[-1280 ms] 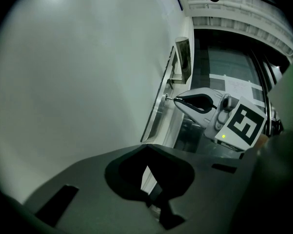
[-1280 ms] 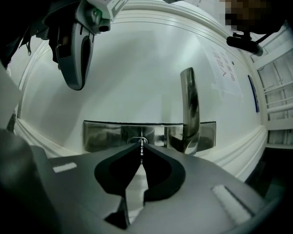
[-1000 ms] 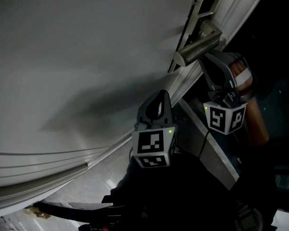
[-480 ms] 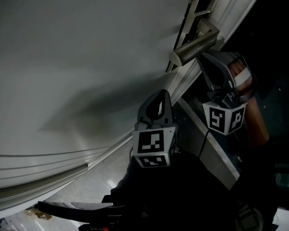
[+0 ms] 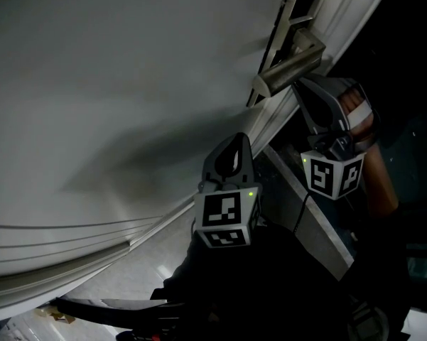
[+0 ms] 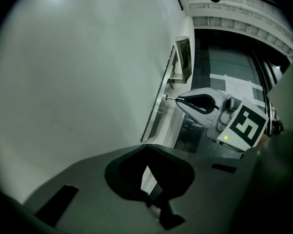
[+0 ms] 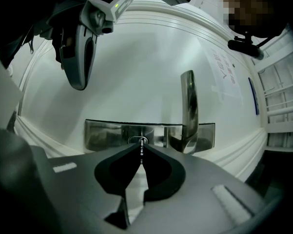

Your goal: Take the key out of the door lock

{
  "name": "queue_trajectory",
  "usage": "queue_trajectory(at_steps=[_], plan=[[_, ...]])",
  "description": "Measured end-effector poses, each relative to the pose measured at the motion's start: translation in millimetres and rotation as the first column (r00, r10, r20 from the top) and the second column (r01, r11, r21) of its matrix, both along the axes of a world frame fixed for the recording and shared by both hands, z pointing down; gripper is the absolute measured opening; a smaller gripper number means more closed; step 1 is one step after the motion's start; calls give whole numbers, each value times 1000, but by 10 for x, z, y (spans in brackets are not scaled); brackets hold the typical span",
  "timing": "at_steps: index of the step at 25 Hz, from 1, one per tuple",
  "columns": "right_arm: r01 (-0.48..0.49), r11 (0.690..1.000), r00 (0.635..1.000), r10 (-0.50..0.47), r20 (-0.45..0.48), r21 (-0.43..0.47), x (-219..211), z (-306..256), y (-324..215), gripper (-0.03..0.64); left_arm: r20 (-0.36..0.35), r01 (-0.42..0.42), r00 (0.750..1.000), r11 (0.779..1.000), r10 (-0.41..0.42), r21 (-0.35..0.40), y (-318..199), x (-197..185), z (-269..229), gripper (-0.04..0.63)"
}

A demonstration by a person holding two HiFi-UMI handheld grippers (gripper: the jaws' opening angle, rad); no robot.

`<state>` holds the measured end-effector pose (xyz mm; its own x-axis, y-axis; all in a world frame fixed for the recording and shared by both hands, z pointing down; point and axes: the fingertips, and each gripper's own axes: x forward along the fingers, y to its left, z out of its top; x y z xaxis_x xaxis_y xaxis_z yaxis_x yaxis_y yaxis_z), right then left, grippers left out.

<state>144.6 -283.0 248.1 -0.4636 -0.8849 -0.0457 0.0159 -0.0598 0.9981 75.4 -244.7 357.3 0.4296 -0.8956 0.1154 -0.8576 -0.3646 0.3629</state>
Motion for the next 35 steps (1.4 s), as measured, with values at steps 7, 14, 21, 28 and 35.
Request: queue_trajectory(at_steps=[7, 14, 21, 28, 35], plan=[[1, 1000, 1000, -1, -2, -1, 27, 22, 13, 12, 1, -12, 1000, 1000, 12, 0, -8, 48, 10, 0], [4, 1000, 1000, -4, 1, -2, 54, 21, 40, 12, 5, -21, 1000, 1000, 21, 0, 7, 80, 0, 0], [0, 1000, 1000, 0, -2, -2, 72, 42, 30, 12, -2, -25, 1000, 1000, 25, -4, 16, 93, 21, 0], [-1, 1000, 1000, 1, -3, -3, 78, 44, 37, 12, 1, -25, 1000, 1000, 25, -3, 33, 102, 17, 0], [-2, 1000, 1000, 2, -5, -3, 97, 54, 41, 12, -3, -25, 1000, 1000, 25, -3, 33, 113, 20, 0]])
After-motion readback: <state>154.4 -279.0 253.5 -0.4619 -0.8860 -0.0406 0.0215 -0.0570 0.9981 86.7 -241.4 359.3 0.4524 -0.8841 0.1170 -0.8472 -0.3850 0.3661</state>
